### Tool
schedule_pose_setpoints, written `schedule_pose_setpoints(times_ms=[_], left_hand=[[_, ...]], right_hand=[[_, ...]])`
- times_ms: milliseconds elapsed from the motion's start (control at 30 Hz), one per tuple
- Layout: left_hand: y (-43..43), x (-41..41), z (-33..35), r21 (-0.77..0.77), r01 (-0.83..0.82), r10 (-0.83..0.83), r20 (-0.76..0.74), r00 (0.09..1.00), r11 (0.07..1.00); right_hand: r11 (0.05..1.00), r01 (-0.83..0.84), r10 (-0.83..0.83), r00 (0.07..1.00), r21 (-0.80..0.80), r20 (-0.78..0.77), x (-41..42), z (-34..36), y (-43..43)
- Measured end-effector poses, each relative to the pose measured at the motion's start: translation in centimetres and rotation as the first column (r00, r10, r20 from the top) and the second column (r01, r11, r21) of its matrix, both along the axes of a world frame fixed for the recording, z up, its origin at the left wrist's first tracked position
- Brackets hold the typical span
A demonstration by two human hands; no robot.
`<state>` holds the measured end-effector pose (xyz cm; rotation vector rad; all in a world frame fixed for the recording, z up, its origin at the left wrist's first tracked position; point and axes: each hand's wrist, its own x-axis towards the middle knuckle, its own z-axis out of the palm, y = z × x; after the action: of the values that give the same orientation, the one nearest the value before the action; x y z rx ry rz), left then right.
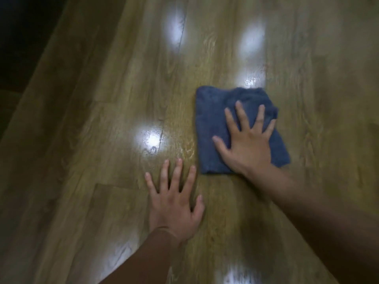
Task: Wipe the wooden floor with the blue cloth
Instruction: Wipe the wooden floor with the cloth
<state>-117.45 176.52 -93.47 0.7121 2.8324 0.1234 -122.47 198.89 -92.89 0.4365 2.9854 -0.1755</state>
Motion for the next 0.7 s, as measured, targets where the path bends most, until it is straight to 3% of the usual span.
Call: schedule_pose_setpoints(times_ms=[67,133,433,533,700], left_hand=[[0.0,0.0,0.0,0.039,-0.007,0.007,0.000,1.000,0.999],[0.1,0.0,0.0,0.061,-0.008,0.008,0.006,1.000,0.998],[0.1,-0.2,-0.2,0.047,-0.019,0.019,-0.004,1.000,0.999],[0.0,-0.2,0.1,0.042,-0.027,0.028,-0.008,1.000,0.999],[-0.2,0.1,0.4,0.092,-0.024,0.024,-0.001,1.000,0.995]], right_hand=[[0.981,-0.195,0.195,0.980,0.013,-0.037,0.7,-0.3,-3.5],[0.971,-0.238,0.238,0.971,-0.027,-0.023,-0.9,-0.3,-3.4],[0.974,0.166,-0.170,0.985,-0.155,-0.017,-22.4,0.4,-0.5],[0.984,0.126,-0.129,0.992,-0.130,-0.015,-19.2,0.5,-2.9],[0.991,-0.042,0.022,0.987,-0.124,-0.162,-1.3,-0.1,-9.8]])
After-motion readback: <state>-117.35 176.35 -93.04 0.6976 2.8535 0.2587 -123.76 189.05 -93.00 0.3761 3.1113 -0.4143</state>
